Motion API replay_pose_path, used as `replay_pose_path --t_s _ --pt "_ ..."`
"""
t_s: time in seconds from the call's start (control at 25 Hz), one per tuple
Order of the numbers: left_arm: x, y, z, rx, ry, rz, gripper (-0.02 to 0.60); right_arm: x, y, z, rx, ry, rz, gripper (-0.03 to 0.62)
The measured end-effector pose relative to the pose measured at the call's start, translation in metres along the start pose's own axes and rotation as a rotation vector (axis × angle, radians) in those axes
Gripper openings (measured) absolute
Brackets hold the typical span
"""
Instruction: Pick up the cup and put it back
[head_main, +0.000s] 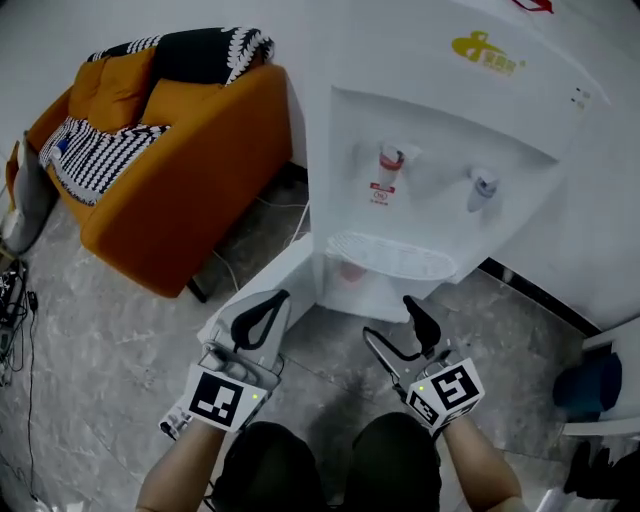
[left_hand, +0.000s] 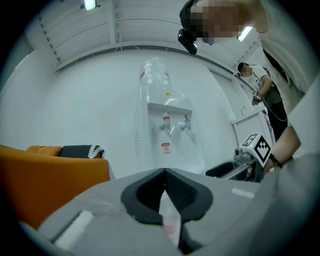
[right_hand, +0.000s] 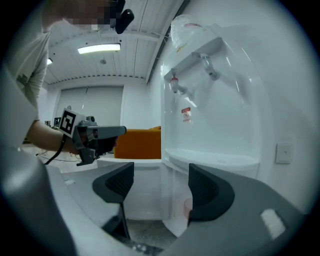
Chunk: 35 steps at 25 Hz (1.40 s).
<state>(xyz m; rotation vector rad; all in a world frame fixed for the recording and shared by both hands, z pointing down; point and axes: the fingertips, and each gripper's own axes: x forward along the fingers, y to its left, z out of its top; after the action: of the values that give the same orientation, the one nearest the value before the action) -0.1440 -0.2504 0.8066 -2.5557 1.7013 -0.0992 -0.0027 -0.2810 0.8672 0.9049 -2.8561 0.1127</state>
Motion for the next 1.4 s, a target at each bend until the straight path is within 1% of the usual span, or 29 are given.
replay_pose_path --t_s 0.12,0.36,0.48,0.52,0.8,0.92,1.04,1.12,1.24,1.28,1.4 --pt "0.008 -0.006 -0.024 0.028 -0.008 -0.018 0.002 0.009 -0.013 -0.032 0.02 0.012 0.001 0.345" --pt "0.023 -0.016 -0.069 0.016 -0.003 -0.057 0.002 0.037 -0.042 -0.082 0.013 0.041 -0.012 0.345" --pt "0.032 -0.011 -0.088 -0.029 0.009 -0.056 0.002 0.055 -0.055 -0.099 0.029 0.052 -0.019 0.345" --pt "0.036 -0.01 -0.093 -0.033 0.01 -0.058 0.002 0.061 -0.059 -0.104 0.038 0.054 -0.02 0.345" --pt "0.059 -0.017 -0.124 0.004 0.012 -0.111 0.002 0.107 -0.089 -0.143 -0.003 0.065 -0.039 0.353" --pt "0.064 -0.018 -0.139 -0.002 0.014 -0.111 0.002 0.127 -0.095 -0.159 -0.008 0.067 -0.027 0.356" --pt "0.069 -0.016 -0.153 -0.02 0.022 -0.104 0.003 0.147 -0.101 -0.173 0.012 0.056 -0.011 0.388" --pt "0.071 -0.015 -0.159 -0.008 0.019 -0.103 0.002 0.158 -0.111 -0.188 0.016 0.075 -0.032 0.39" --pt "0.073 -0.018 -0.166 0.041 0.013 -0.11 0.002 0.172 -0.126 -0.212 0.013 0.129 -0.062 0.39" --pt "0.073 -0.018 -0.169 0.043 0.015 -0.11 0.002 0.176 -0.13 -0.22 0.013 0.147 -0.068 0.391" --pt "0.076 -0.015 -0.176 0.008 0.02 -0.09 0.002 0.187 -0.138 -0.236 0.028 0.185 -0.081 0.39"
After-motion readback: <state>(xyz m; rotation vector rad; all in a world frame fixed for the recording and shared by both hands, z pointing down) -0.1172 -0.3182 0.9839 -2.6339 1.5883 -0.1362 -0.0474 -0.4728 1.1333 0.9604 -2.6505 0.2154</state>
